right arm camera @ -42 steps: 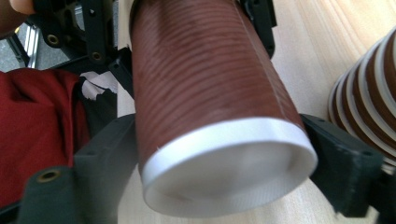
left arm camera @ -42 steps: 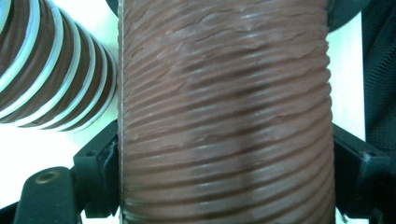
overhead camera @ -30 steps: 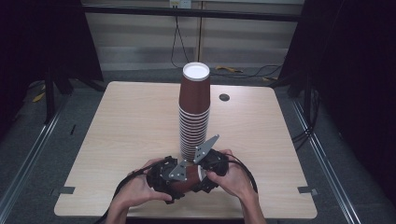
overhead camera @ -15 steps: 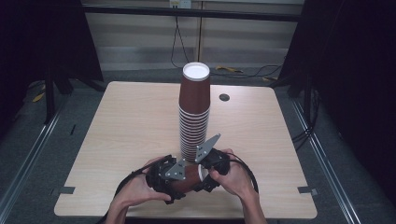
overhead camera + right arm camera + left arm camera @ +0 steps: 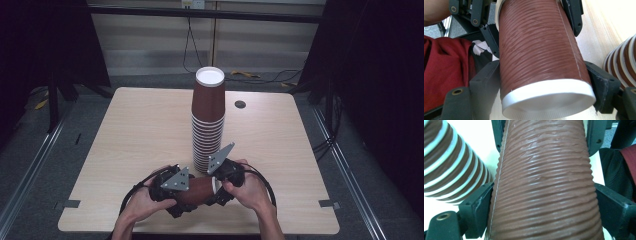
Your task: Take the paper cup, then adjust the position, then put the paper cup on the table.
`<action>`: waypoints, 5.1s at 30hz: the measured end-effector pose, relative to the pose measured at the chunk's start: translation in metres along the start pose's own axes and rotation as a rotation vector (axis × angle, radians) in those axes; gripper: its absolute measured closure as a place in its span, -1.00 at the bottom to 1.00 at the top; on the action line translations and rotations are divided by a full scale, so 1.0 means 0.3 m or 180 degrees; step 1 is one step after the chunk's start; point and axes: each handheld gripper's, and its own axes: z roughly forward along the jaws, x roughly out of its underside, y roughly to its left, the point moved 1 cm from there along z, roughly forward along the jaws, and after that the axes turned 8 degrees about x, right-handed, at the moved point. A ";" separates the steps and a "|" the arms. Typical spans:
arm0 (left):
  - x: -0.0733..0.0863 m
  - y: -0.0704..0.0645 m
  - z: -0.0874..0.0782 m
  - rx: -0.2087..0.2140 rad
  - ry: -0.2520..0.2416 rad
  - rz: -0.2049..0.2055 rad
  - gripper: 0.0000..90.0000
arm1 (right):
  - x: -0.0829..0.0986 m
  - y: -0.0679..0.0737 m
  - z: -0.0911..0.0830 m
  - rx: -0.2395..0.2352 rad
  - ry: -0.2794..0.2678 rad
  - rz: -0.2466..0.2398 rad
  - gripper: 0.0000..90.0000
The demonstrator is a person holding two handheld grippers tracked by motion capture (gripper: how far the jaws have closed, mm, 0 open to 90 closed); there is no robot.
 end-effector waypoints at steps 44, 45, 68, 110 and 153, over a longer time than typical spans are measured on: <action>0.051 -0.009 -0.099 -0.0242 -0.1250 -0.0200 -0.66 | 0.099 -0.020 -0.046 0.0277 -0.0401 0.0338 -0.50; 0.054 -0.010 -0.102 -0.0272 -0.1263 -0.0220 -0.66 | 0.107 -0.019 -0.047 0.0296 -0.0420 0.0368 -0.50; 0.132 -0.032 -0.101 -0.0445 -0.1488 -0.0589 -0.66 | 0.209 -0.019 -0.039 0.0333 -0.1225 0.0739 -0.51; 0.135 -0.006 -0.074 -0.0456 -0.1678 -0.0690 -0.97 | 0.221 -0.015 0.009 0.0047 -0.1977 0.0465 -0.50; 0.093 0.031 -0.075 -0.0284 -0.1682 -0.0640 -0.88 | 0.211 -0.013 0.042 0.0135 -0.1956 0.0474 -0.70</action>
